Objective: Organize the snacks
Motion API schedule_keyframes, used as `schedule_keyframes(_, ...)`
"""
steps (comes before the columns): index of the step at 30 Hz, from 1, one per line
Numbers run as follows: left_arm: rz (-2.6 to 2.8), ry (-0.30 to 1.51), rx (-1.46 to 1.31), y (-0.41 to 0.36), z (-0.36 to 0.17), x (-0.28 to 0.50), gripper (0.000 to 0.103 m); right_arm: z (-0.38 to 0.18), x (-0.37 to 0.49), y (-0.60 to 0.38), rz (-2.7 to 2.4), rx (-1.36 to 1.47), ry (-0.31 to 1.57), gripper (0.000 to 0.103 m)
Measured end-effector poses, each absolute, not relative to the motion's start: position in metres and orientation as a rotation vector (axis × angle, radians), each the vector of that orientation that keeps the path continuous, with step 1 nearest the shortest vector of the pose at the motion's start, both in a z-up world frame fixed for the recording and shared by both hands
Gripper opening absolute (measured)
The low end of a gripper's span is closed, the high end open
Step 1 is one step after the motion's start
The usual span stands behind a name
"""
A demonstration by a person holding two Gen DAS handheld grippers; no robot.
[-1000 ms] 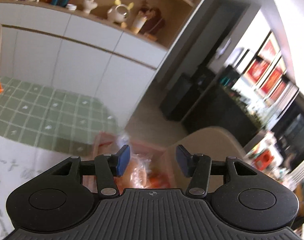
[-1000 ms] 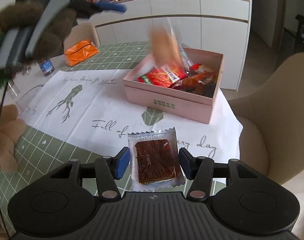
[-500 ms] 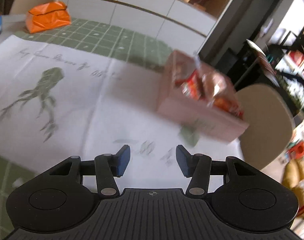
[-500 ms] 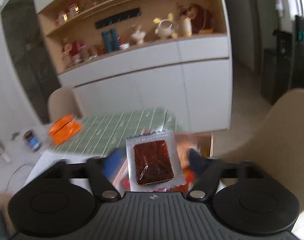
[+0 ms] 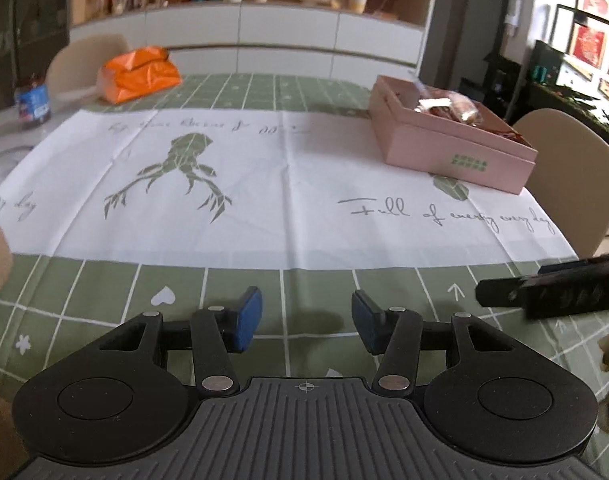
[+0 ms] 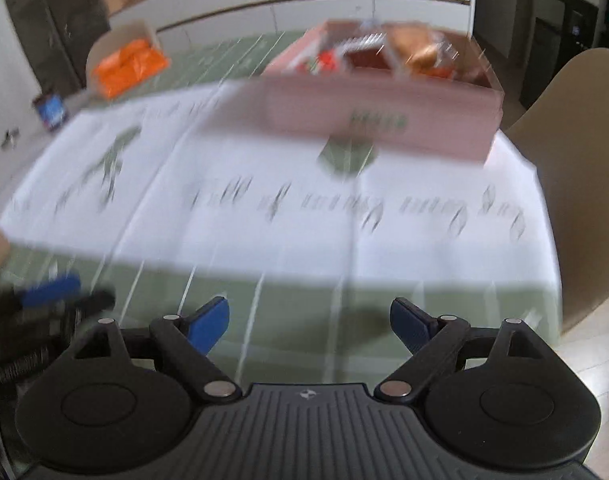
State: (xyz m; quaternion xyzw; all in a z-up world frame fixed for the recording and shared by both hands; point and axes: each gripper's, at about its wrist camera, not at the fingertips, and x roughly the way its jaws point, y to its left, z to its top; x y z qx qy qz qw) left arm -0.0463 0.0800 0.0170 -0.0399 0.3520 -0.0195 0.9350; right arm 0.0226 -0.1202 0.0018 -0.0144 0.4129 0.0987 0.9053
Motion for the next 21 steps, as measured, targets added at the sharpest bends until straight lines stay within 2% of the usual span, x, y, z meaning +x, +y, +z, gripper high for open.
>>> schedule_keyframes(4, -0.042, 0.659, -0.005, 0.067, 0.01, -0.048, 0.057, -0.009, 0.008, -0.096, 0.191, -0.13, 0.759, 0.093)
schedule_keyframes(7, -0.037, 0.66, 0.007, 0.06, 0.009, -0.042, 0.061, -0.013, 0.019, -0.094, 0.141, -0.092, 0.755, 0.103)
schedule_keyframes(21, -0.014, 0.663, 0.015, 0.053, 0.007, -0.033, 0.066, -0.024, 0.008, -0.108, 0.056, -0.038, 0.634, 0.103)
